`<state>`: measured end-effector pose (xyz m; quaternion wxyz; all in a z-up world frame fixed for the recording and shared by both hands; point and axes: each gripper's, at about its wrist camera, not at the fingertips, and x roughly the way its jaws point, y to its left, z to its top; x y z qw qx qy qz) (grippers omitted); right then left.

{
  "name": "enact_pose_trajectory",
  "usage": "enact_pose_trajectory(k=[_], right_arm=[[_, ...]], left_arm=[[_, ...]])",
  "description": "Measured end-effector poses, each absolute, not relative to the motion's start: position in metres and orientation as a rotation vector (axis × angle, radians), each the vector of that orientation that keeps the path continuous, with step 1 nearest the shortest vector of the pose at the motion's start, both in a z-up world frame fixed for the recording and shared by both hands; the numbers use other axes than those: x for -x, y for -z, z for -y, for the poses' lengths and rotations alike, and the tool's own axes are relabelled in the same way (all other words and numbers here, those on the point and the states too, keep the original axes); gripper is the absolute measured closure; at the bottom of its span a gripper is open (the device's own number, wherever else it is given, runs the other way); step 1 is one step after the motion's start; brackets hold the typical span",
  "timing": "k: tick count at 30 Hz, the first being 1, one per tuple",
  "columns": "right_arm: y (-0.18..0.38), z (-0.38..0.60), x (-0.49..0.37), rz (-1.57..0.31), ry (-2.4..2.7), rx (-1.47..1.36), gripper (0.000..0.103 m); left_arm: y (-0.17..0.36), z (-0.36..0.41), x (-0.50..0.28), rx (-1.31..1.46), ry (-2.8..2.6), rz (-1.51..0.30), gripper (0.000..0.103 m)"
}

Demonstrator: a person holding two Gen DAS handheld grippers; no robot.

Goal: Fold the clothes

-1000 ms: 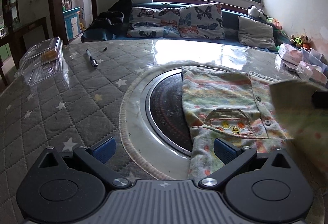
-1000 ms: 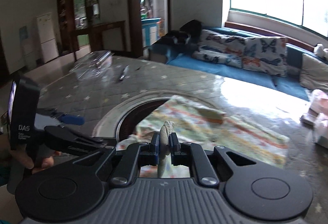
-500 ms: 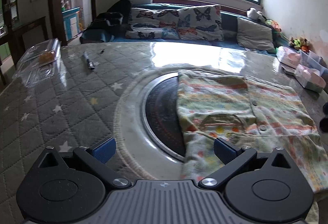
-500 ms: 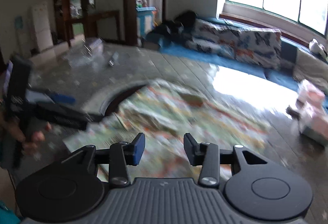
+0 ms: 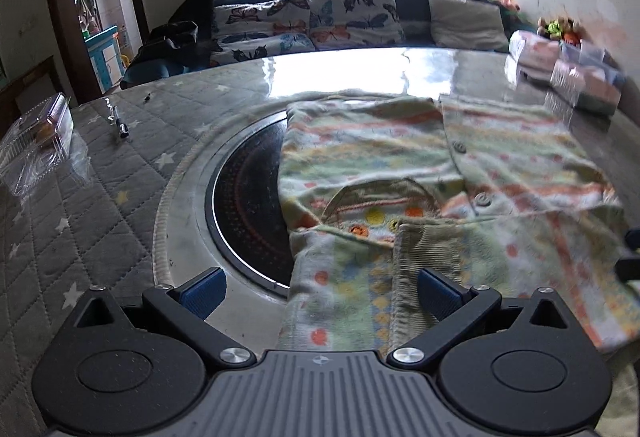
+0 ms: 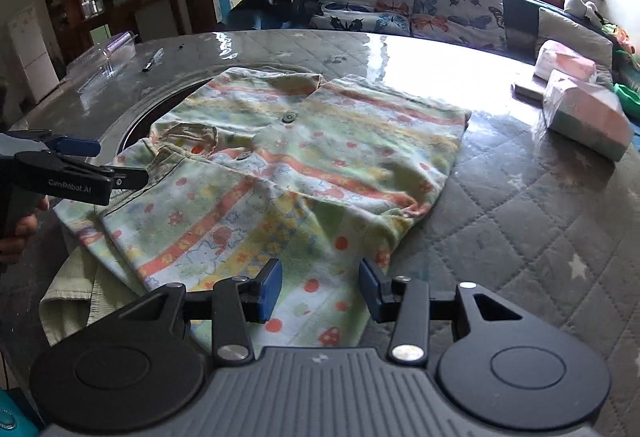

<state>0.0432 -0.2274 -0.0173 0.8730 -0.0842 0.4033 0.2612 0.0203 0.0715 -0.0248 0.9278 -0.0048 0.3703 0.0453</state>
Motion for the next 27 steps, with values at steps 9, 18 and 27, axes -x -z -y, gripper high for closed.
enact_pose_trajectory(k=[9,18,27], right_arm=[[0.016,0.217,-0.067,-0.813,-0.555,0.139,0.060],[0.016,0.209,-0.060,-0.802,-0.570,0.194,0.059],[0.019,0.189,-0.021,-0.769,-0.642,0.310,0.053]], left_arm=[[0.029,-0.066,-0.034,-0.030,-0.092,-0.771,0.000],[0.039,-0.064,-0.042,-0.059,-0.078,-0.791,0.000],[0.028,-0.055,-0.005,-0.158,-0.014,-0.760,0.000]])
